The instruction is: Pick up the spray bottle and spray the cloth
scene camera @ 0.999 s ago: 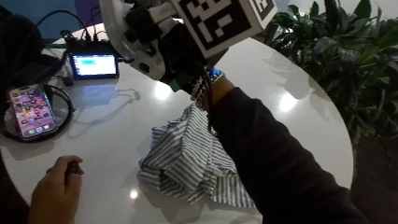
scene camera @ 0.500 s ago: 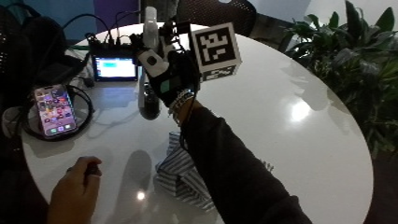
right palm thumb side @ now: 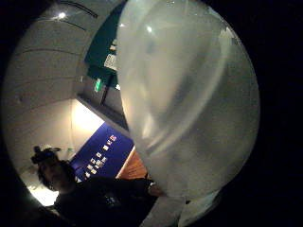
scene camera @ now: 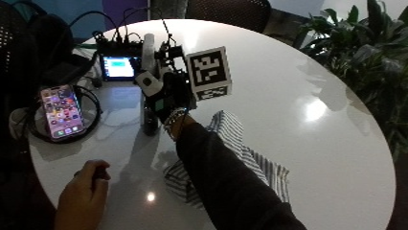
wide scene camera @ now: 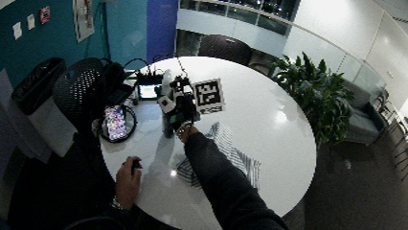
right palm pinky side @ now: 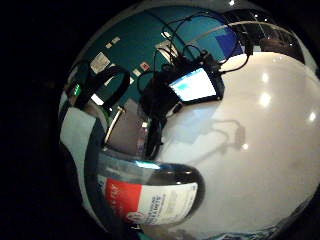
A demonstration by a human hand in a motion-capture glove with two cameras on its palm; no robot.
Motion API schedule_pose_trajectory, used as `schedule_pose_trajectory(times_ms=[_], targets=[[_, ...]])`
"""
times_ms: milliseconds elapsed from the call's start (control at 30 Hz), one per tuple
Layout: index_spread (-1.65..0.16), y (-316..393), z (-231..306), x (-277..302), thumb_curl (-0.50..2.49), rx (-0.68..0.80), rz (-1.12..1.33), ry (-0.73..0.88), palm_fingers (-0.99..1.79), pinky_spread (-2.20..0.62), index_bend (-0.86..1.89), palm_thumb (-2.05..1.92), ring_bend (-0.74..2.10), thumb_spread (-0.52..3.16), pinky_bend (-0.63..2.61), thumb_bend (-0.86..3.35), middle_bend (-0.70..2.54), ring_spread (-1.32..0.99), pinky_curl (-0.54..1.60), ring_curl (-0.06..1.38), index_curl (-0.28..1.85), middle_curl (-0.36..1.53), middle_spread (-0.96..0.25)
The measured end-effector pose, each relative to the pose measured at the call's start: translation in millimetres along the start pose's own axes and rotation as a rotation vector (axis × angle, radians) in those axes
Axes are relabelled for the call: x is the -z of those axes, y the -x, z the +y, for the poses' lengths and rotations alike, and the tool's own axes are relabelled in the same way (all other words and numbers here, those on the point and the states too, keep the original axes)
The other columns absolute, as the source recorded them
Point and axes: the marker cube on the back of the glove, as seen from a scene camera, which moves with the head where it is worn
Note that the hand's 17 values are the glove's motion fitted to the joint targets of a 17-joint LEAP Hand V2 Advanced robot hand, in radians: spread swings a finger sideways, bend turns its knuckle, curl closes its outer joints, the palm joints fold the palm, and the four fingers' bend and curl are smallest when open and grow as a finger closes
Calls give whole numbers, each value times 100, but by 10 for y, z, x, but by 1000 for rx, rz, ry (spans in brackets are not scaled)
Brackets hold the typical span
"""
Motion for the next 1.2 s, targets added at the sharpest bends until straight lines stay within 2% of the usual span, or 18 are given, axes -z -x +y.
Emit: schedule_pose_trajectory(times_ms=[633, 833, 966, 1199], targets=[[-30, 11, 110, 135, 48, 60, 58, -86, 130, -28, 15, 86, 82, 128, 62, -2, 59, -19, 45, 51, 52, 64, -22], [-30, -149, 185, 75, 47, -23, 32, -66, 129, -29, 15, 82, 81, 129, 63, -2, 59, -21, 45, 50, 51, 64, -22], [-30, -360, 316, 50, 48, -129, 71, -39, 126, -29, 16, 82, 76, 126, 58, -2, 58, -19, 43, 48, 51, 62, -22], [-30, -466, 412, 8, 48, -309, 154, 64, 85, -14, 11, 79, 66, 118, 48, -3, 38, -18, 41, 45, 46, 53, -18]])
